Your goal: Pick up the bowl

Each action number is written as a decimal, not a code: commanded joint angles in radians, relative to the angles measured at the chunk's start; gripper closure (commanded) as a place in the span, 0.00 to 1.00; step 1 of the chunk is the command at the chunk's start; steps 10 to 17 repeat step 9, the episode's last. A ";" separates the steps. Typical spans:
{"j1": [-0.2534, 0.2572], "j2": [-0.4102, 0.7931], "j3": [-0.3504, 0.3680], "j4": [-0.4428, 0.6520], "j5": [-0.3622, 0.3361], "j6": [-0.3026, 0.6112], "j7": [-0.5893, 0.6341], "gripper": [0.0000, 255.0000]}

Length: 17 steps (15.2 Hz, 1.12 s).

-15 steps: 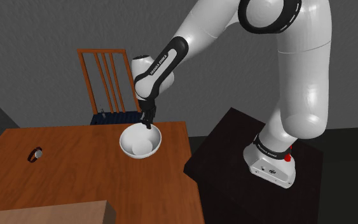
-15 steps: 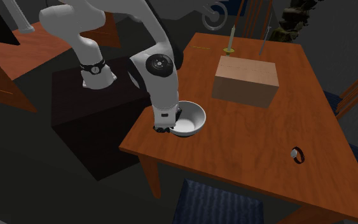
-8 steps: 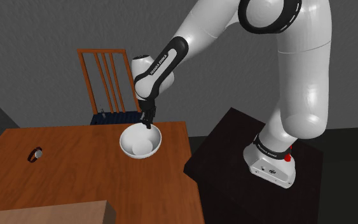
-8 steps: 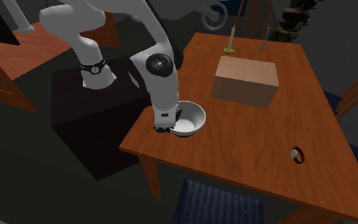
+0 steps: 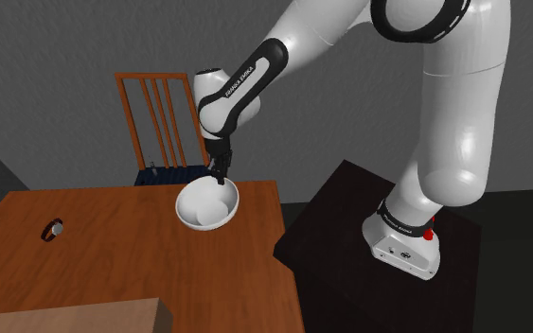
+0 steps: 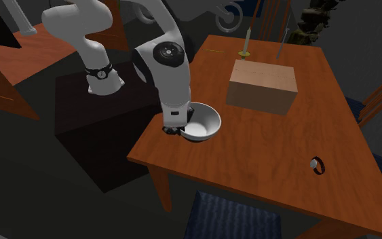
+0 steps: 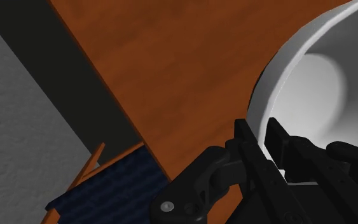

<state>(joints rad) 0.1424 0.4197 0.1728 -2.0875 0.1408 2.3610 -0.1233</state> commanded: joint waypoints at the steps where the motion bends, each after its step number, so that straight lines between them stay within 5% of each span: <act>1: -0.001 -0.020 0.001 0.001 0.001 -0.020 0.002 1.00; 17: -0.005 -0.082 0.004 0.006 0.005 -0.087 0.008 1.00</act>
